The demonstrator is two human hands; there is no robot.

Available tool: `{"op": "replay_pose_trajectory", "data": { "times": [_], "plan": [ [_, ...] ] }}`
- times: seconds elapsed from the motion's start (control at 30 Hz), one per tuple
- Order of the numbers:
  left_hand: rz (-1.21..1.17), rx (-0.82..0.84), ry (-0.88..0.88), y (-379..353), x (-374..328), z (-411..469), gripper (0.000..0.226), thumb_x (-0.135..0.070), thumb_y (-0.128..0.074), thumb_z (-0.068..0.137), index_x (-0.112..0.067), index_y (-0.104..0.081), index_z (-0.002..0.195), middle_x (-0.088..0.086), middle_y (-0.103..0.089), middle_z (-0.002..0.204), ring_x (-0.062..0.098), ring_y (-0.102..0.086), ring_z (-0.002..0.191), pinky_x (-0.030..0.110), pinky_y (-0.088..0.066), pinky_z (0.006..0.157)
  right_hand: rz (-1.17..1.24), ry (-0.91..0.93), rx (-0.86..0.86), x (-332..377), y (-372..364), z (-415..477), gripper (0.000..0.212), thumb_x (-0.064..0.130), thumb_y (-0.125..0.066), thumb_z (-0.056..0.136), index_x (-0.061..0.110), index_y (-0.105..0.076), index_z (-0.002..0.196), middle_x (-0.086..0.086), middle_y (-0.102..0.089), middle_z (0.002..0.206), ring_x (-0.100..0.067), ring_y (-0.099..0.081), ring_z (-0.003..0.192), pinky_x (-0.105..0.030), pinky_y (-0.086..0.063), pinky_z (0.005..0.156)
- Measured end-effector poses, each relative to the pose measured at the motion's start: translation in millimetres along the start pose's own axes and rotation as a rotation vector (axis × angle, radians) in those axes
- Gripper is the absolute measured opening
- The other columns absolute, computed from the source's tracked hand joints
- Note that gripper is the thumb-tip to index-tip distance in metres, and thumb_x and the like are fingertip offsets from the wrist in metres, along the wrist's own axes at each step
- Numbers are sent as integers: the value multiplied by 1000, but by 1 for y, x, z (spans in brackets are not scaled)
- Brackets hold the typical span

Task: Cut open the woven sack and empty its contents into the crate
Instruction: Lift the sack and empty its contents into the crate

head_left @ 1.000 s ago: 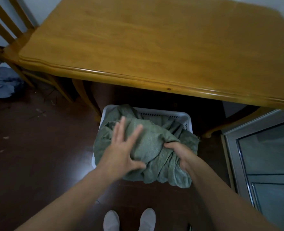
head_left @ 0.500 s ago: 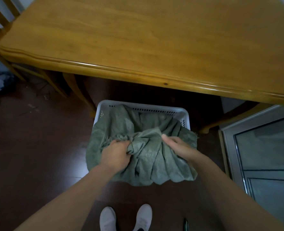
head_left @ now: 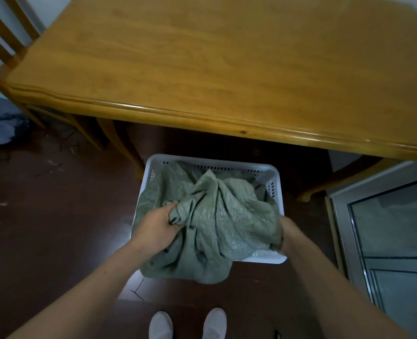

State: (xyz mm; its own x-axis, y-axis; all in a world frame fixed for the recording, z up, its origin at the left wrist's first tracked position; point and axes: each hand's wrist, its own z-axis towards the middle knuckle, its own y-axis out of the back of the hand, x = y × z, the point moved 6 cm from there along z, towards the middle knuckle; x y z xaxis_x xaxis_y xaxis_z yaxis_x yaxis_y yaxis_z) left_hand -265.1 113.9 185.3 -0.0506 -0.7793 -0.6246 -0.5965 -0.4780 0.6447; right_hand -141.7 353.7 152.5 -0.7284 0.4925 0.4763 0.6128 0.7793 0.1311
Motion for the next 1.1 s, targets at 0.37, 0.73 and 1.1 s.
{"op": "replay_pose_trajectory", "data": {
  "times": [0.37, 0.73, 1.1],
  "plan": [
    [-16, -108, -162, 52, -50, -25, 35, -16, -64, 87, -21, -62, 121, -4, -67, 118, 15, -60, 109, 18, -41, 83, 115, 135, 92, 38, 9, -37, 24, 20, -52, 94, 4, -63, 108, -19, -67, 100, -33, -64, 87, -44, -53, 80],
    [-84, -305, -324, 103, -77, -48, 27, -11, -65, 85, -16, -66, 111, 6, -66, 116, 26, -58, 110, 37, -49, 89, 108, 392, 121, 91, 8, -95, 17, 5, -56, 89, 8, -67, 101, -16, -70, 93, -28, -67, 79, -38, -58, 66],
    [-97, -409, -406, 135, -64, -54, 39, -10, -64, 83, -22, -61, 119, 0, -60, 124, 23, -52, 120, 45, -46, 97, 171, 616, 107, 119, 9, -122, 25, 1, -58, 80, 4, -67, 104, -13, -71, 92, -29, -68, 82, -43, -56, 75]
  ]
}}
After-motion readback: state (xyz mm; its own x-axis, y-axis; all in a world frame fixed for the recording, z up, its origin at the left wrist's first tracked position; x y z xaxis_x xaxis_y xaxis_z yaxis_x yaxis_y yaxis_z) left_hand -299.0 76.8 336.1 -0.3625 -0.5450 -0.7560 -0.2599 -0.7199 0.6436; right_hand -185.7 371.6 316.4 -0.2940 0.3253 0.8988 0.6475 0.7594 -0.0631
